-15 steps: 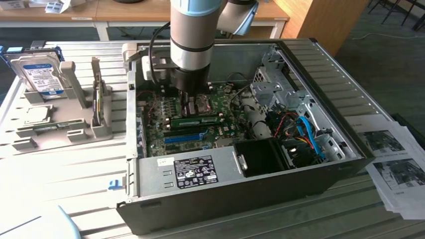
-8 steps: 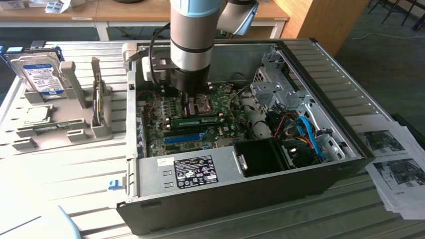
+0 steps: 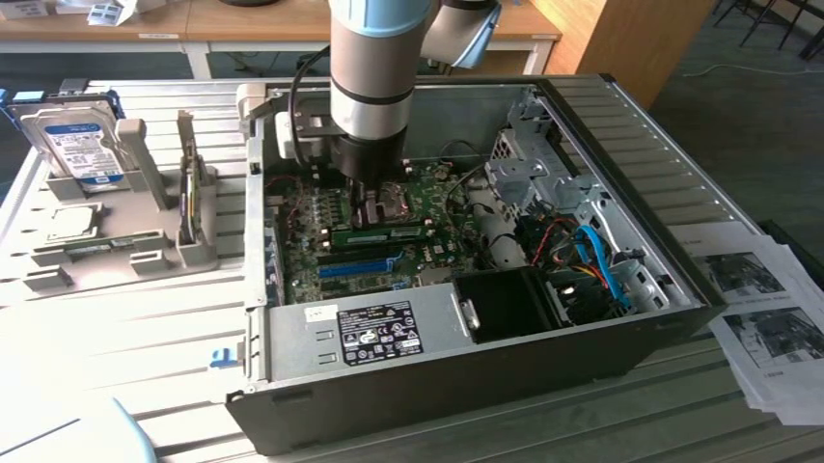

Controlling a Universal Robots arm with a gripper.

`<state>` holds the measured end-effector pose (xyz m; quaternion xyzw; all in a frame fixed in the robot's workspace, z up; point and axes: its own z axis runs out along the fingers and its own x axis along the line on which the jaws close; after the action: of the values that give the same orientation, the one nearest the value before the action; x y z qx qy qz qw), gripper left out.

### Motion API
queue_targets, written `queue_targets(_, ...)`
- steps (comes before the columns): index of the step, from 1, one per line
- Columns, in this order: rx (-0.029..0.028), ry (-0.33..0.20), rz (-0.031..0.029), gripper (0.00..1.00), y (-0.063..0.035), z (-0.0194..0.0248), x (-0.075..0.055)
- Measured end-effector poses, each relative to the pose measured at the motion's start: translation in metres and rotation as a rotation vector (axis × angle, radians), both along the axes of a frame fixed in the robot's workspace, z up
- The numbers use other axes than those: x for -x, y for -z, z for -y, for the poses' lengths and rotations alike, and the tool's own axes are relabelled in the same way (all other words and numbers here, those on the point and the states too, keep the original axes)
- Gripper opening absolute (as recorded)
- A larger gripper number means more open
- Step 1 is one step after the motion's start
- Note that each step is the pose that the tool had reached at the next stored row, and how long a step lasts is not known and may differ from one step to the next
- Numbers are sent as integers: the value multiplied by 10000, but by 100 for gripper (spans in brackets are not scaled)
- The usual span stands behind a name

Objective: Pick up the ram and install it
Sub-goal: 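Press down the ram until it locks into place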

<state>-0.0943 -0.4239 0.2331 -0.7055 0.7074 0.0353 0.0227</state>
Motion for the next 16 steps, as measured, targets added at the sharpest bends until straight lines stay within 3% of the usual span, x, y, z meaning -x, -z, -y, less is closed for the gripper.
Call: queue_targets(16,-1,0,1,9,30,0,0)
